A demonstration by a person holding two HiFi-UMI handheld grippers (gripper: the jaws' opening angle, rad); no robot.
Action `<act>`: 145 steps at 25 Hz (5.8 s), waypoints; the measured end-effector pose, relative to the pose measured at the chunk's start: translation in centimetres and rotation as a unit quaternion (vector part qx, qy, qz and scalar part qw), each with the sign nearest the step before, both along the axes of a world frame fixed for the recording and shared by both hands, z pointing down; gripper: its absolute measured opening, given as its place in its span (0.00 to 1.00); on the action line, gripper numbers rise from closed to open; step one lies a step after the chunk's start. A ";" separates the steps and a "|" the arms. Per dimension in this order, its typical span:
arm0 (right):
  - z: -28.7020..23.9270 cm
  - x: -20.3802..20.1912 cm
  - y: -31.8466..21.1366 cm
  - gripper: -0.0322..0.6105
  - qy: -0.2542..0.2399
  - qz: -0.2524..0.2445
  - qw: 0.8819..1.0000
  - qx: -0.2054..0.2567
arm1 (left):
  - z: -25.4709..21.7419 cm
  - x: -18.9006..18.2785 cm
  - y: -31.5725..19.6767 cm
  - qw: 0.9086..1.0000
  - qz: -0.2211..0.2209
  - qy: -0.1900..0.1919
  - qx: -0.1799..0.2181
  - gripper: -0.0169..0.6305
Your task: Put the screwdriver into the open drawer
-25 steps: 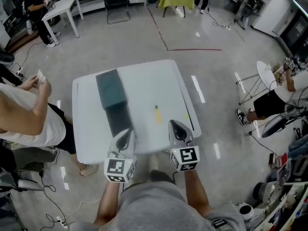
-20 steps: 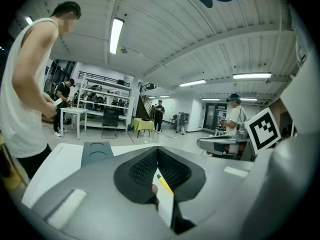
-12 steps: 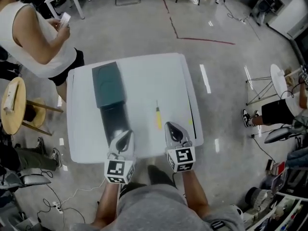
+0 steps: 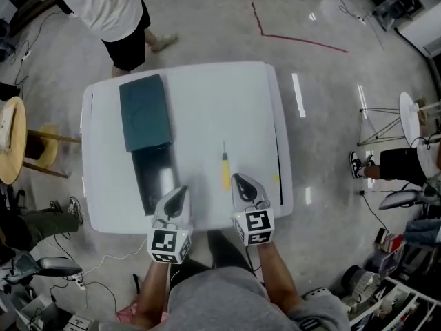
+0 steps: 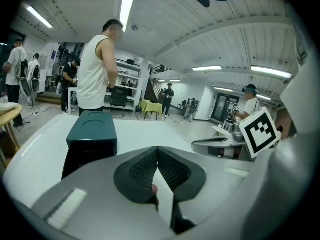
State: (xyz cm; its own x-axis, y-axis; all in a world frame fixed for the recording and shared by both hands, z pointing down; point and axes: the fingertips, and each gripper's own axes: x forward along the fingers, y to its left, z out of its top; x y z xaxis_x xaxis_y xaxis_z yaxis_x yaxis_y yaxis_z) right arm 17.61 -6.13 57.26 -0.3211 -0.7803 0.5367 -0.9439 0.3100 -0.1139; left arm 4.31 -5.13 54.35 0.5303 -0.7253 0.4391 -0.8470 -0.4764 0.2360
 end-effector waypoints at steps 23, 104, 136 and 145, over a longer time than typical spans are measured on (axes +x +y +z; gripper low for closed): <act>10.3 -1.8 -0.8 0.39 0.009 -0.022 0.987 -0.162 | 3.1 -0.3 -0.4 0.999 -0.028 -0.012 -0.034 0.05; -10.7 -14.7 4.1 0.18 -0.082 -0.153 0.985 0.019 | -10.9 -12.2 6.6 0.978 -0.170 -0.026 0.114 0.05; 0.4 -24.3 -0.5 0.18 -0.058 -0.067 0.988 -0.124 | -1.5 -20.6 -1.9 0.998 -0.065 -0.004 -0.002 0.05; 3.8 -24.3 -1.2 0.18 -0.046 -0.036 0.984 -0.170 | 1.9 -20.8 -3.0 0.998 -0.039 0.000 -0.043 0.05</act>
